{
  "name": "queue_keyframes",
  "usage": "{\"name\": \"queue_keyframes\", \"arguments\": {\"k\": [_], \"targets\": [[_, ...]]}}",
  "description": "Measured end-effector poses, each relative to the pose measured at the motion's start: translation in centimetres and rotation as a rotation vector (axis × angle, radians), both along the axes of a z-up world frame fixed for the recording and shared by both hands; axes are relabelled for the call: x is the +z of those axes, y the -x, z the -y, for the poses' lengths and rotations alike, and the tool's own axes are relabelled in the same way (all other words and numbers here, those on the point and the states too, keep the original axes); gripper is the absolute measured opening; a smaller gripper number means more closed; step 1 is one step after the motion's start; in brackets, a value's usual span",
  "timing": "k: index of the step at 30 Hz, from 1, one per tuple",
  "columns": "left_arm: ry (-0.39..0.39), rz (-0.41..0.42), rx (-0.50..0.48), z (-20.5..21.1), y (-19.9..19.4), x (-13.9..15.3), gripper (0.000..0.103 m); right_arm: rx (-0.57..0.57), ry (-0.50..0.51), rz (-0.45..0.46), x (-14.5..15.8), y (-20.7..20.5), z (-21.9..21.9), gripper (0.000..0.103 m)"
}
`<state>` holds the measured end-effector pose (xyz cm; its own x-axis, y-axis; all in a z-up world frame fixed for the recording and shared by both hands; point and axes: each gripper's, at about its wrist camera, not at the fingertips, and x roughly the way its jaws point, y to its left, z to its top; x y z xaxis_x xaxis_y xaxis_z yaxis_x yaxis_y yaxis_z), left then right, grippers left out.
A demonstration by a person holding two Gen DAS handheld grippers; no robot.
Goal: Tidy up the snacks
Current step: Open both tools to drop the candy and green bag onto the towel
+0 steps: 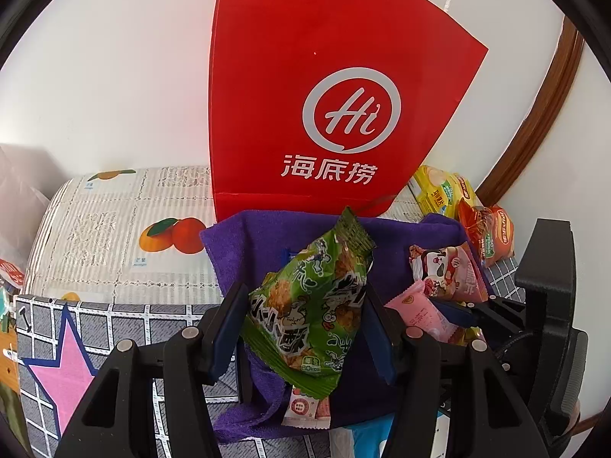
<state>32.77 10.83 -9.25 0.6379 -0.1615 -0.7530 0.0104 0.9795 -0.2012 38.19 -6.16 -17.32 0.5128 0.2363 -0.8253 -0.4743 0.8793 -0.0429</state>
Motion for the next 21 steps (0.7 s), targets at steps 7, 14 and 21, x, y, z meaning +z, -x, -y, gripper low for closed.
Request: {"name": "queue_keyframes", "arguments": {"k": [7, 14, 21], "targets": [[-0.001, -0.004, 0.001, 0.0, 0.0, 0.0, 0.056, -0.012, 0.009, -0.010, -0.4, -0.4, 0.1, 0.044], [-0.003, -0.004, -0.001, 0.0, 0.0, -0.2, 0.056, -0.011, 0.002, 0.011, 0.4, -0.1, 0.3, 0.049], [-0.006, -0.020, -0.006, 0.3, -0.3, -0.8, 0.056, -0.064, -0.045, 0.057, 2.8, 0.1, 2.6, 0.053]]}}
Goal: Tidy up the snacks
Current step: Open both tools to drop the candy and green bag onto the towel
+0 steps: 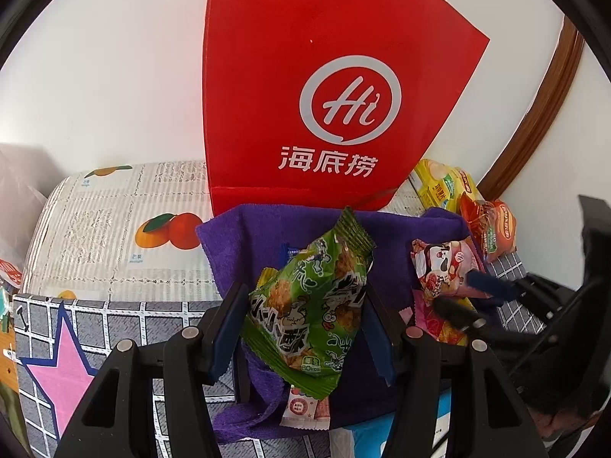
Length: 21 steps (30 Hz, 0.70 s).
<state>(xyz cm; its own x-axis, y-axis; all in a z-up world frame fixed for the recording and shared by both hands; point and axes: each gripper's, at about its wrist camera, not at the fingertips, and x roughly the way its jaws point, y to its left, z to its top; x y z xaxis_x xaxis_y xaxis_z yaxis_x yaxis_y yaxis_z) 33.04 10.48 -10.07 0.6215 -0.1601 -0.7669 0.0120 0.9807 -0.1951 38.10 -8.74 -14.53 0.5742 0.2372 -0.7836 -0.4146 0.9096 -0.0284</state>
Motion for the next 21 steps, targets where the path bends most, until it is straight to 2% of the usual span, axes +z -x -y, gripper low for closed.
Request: {"name": "queue_keyframes", "arguments": {"k": [5, 14, 21], "targets": [[0.008, -0.017, -0.023, 0.6, -0.2, -0.5, 0.056, -0.044, -0.037, 0.026, 1.6, -0.1, 1.7, 0.053], [-0.027, -0.061, -0.091, 3.3, -0.6, -2.0, 0.056, -0.056, -0.064, 0.059, 3.0, 0.5, 2.9, 0.053], [-0.084, -0.117, -0.129, 4.9, -0.8, -3.5, 0.057, -0.068, -0.082, 0.063, 3.4, 0.4, 3.5, 0.054]]}}
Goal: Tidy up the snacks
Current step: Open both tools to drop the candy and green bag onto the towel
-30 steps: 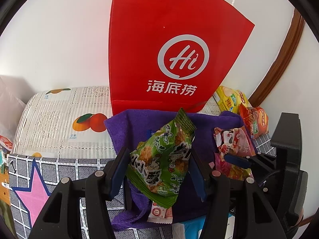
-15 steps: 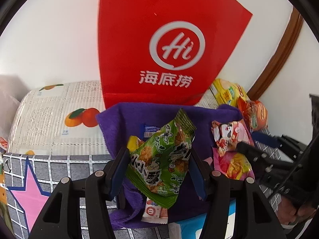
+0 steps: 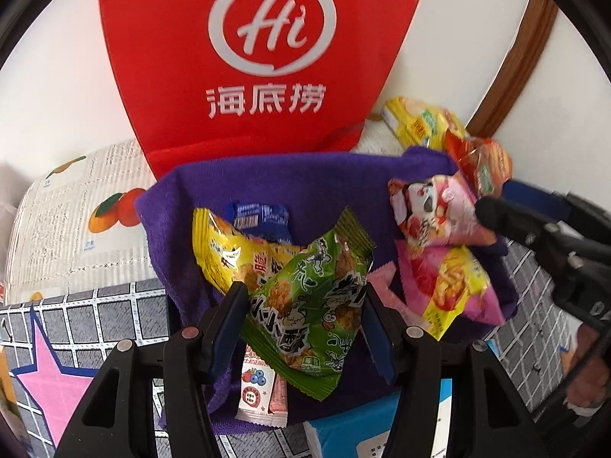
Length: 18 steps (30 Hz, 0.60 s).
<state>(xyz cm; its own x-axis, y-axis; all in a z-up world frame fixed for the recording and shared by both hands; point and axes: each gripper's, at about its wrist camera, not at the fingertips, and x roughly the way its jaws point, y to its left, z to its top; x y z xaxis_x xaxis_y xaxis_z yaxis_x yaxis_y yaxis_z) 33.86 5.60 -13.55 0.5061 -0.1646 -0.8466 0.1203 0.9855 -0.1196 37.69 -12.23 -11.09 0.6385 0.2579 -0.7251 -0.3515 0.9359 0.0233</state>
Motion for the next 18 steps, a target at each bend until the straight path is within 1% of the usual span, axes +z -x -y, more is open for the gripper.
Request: {"name": "queue_keyframes", "arguments": {"k": [8, 11, 13, 14, 15, 16, 18], "targets": [[0.003, -0.018, 0.010, -0.6, -0.1, -0.2, 0.058, 0.008, -0.003, -0.002, 0.0, 0.1, -0.1, 0.054], [0.014, -0.003, 0.019, -0.6, -0.1, 0.1, 0.065, 0.010, -0.002, -0.006, -0.1, 0.2, -0.3, 0.054], [-0.014, 0.035, 0.026, -0.5, 0.2, 0.8, 0.068, 0.008, -0.001, -0.003, 0.0, 0.3, -0.4, 0.055], [-0.020, 0.052, 0.022, -0.3, 0.4, 1.1, 0.072, 0.007, -0.001, -0.003, 0.1, 0.3, -0.4, 0.056], [-0.018, 0.057, 0.020, -0.3, 0.5, 1.4, 0.073, 0.005, 0.000, -0.003, 0.1, 0.3, -0.4, 0.061], [-0.011, 0.063, 0.020, -0.3, 0.6, 1.6, 0.073, 0.003, 0.000, 0.000, 0.2, 0.4, -0.4, 0.063], [0.000, 0.071, 0.014, -0.3, 0.8, 2.1, 0.074, -0.001, 0.003, 0.011, 0.5, 0.6, -0.3, 0.063]]}}
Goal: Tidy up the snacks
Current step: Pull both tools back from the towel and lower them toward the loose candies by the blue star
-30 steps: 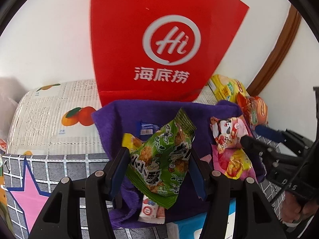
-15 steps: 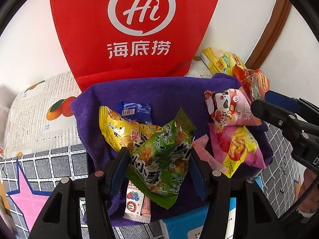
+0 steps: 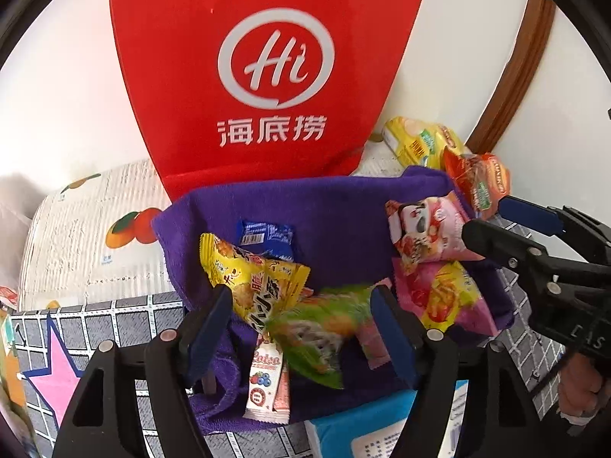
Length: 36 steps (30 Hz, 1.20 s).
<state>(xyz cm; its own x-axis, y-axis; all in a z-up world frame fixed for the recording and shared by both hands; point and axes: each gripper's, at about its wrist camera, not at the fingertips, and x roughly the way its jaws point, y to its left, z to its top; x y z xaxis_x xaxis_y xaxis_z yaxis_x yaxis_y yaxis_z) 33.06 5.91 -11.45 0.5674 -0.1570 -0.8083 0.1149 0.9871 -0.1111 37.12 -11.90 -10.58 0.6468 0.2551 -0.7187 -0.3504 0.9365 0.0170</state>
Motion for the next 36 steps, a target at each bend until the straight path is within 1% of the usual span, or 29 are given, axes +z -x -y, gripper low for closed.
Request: {"name": "queue_keyframes", "arguments": {"k": [3, 6, 10, 13, 16, 20, 24, 28, 33, 36], "targets": [[0.018, 0.004, -0.008, 0.0, 0.3, 0.5, 0.078, -0.017, -0.005, 0.012, 0.7, 0.3, 0.3, 0.063], [0.038, 0.007, -0.012, -0.1, 0.6, 1.1, 0.078, -0.034, -0.027, 0.025, 1.5, 1.1, 0.8, 0.063], [0.052, 0.028, -0.032, 0.3, 1.6, 2.4, 0.078, -0.046, -0.038, 0.019, 2.2, 2.8, 1.4, 0.063], [0.041, 0.055, -0.048, 0.7, 2.6, 3.3, 0.078, -0.049, -0.032, 0.030, 2.6, 4.6, 1.6, 0.063], [0.036, 0.076, -0.071, 1.2, 3.7, 4.4, 0.078, -0.052, -0.037, 0.017, 2.6, 6.3, 1.9, 0.063], [0.044, 0.105, -0.125, 2.1, 4.9, 5.7, 0.078, -0.105, -0.014, -0.015, 2.2, 8.2, 2.5, 0.063], [0.008, 0.143, -0.147, 2.9, 6.8, 6.8, 0.078, -0.155, -0.004, -0.007, 1.9, 10.1, 3.9, 0.063], [-0.006, 0.162, -0.128, 2.4, 8.8, 7.2, 0.078, -0.205, -0.029, 0.015, 1.7, 12.2, 5.6, 0.063], [0.038, 0.152, -0.065, 0.3, 11.7, 6.8, 0.078, -0.226, -0.044, 0.007, 0.8, 14.5, 6.2, 0.063], [0.041, 0.146, -0.036, -0.8, 13.5, 6.2, 0.078, -0.220, -0.066, -0.011, -0.1, 16.1, 6.2, 0.062]]}}
